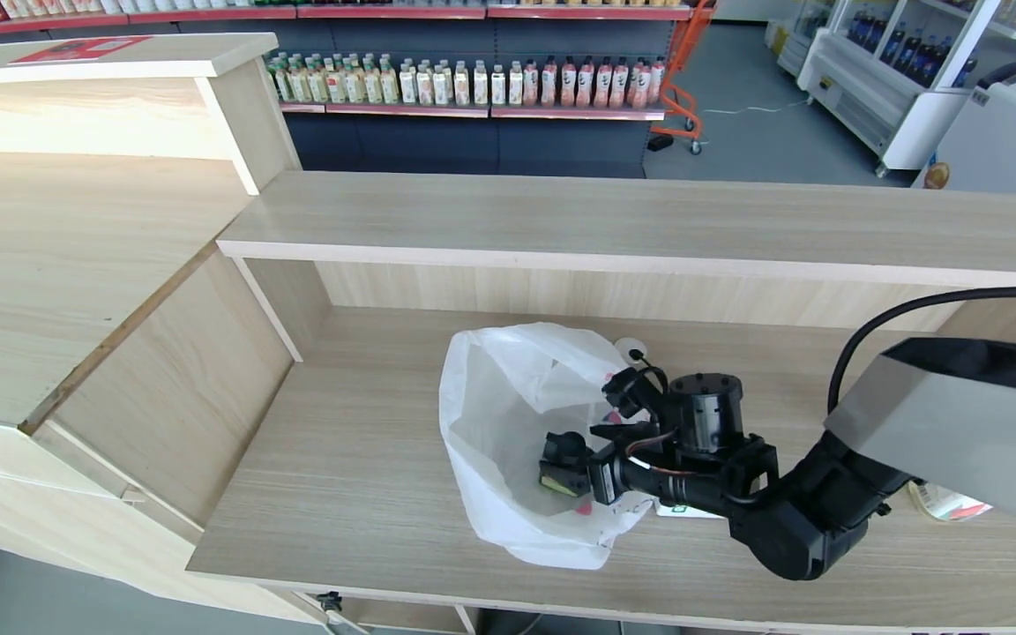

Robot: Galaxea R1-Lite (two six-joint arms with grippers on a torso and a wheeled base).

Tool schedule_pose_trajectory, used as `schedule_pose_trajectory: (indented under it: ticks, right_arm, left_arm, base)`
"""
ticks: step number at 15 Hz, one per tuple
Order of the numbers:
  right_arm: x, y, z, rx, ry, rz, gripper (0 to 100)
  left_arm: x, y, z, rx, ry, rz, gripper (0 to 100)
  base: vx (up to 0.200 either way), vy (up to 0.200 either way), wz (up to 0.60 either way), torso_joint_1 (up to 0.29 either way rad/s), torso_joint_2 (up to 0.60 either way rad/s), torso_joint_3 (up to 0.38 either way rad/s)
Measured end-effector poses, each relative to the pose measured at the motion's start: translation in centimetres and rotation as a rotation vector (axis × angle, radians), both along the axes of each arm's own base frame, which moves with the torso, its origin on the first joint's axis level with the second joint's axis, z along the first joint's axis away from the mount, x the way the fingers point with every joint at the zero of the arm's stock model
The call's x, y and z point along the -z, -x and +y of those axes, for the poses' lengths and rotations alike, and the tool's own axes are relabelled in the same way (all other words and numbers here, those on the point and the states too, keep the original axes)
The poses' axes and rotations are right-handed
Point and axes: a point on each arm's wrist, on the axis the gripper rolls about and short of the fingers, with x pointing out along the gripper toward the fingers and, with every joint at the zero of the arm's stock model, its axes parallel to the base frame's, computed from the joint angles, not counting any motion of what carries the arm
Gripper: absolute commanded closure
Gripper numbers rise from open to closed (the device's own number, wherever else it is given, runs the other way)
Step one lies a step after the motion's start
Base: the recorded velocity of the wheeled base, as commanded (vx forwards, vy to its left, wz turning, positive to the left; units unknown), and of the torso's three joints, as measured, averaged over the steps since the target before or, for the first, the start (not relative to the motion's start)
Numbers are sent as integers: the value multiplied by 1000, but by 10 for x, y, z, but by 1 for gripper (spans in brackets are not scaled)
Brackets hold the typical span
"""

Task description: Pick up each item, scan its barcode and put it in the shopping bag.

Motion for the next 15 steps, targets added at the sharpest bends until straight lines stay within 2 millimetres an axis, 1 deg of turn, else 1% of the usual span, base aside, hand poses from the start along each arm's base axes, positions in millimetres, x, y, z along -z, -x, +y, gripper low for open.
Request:
schedule_pose_trajectory:
  ticks: [2, 4, 9, 10, 12, 15]
  right_arm:
    - [-11, 3, -3, 38, -78, 57, 0]
    - [-25, 8, -14, 76, -128, 75, 0]
    - [-59, 35, -57, 162, -170, 73, 0]
    - [-66, 43, -66, 178, -175, 67, 0]
    - [-84, 65, -84, 219, -176, 56, 0]
    - [-107, 114, -117, 345, -142, 66, 0]
  left_arm:
    - [0, 0, 0, 0, 0, 0, 0]
    - [0, 0, 0, 0, 0, 0, 0]
    - [0, 0, 0, 0, 0, 0, 0]
    - [0, 0, 0, 0, 0, 0, 0]
    - [0, 0, 0, 0, 0, 0, 0]
    - [0, 0, 0, 0, 0, 0, 0]
  base:
    - [0, 0, 0, 0, 0, 0]
    - [0, 0, 0, 0, 0, 0]
    - [0, 0, 0, 0, 0, 0]
    - [0, 0, 0, 0, 0, 0]
    - [0, 0, 0, 0, 0, 0]
    - [0, 0, 0, 0, 0, 0]
